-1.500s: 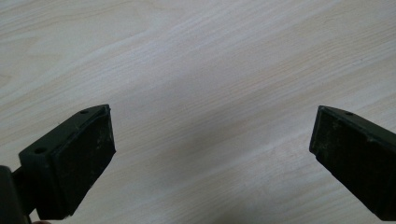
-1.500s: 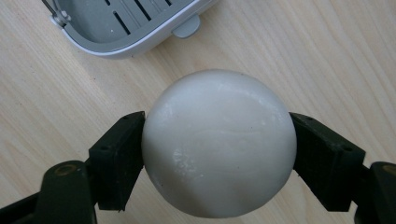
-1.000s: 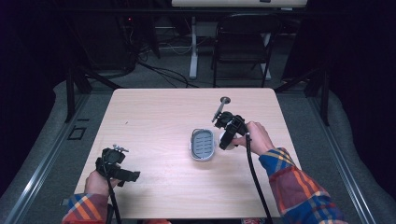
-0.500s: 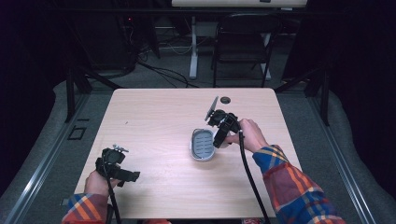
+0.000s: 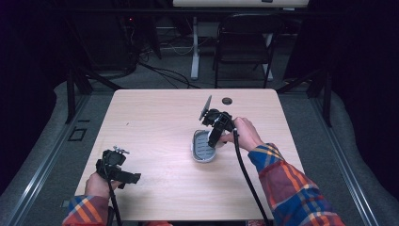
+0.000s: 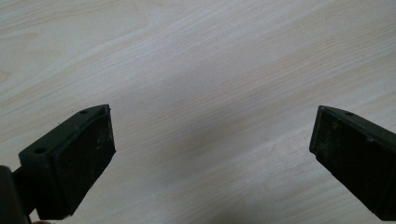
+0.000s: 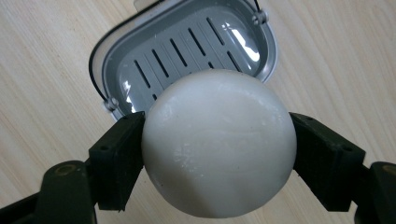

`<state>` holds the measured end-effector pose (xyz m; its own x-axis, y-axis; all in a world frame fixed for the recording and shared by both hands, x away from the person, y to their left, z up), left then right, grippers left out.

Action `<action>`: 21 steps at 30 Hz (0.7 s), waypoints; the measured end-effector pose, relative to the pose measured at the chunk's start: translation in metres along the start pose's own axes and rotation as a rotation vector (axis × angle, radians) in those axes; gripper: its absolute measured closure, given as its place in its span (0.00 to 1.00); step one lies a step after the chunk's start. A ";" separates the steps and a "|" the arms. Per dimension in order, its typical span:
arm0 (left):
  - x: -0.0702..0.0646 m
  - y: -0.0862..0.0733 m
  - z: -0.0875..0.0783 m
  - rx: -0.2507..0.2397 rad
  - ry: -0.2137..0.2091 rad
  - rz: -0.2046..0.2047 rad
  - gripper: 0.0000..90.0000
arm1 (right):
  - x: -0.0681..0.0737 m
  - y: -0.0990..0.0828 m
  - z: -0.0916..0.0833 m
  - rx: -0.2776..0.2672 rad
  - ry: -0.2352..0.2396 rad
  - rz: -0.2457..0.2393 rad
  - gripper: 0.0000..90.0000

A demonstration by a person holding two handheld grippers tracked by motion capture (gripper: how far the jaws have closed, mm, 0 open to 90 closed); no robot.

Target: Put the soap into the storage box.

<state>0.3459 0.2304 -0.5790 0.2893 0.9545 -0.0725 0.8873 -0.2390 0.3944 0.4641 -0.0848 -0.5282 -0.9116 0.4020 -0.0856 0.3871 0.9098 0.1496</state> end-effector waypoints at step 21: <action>0.000 -0.002 0.000 0.001 0.004 0.007 0.00 | 0.005 0.022 0.009 -0.004 0.012 -0.017 0.25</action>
<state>0.3442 0.2313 -0.5799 0.2942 0.9534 -0.0664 0.8858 -0.2459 0.3937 0.4696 -0.0619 -0.5341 -0.9197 0.3851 -0.0768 0.3709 0.9161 0.1522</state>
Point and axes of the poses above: each handheld gripper's, and its own axes: z roughly forward along the jaws, y roughly out of its top, x roughly to its left, the point moved 7 cm from there along z, roughly forward along the jaws, and after that the axes turned 9 degrees about -z, right-handed, at the moved point
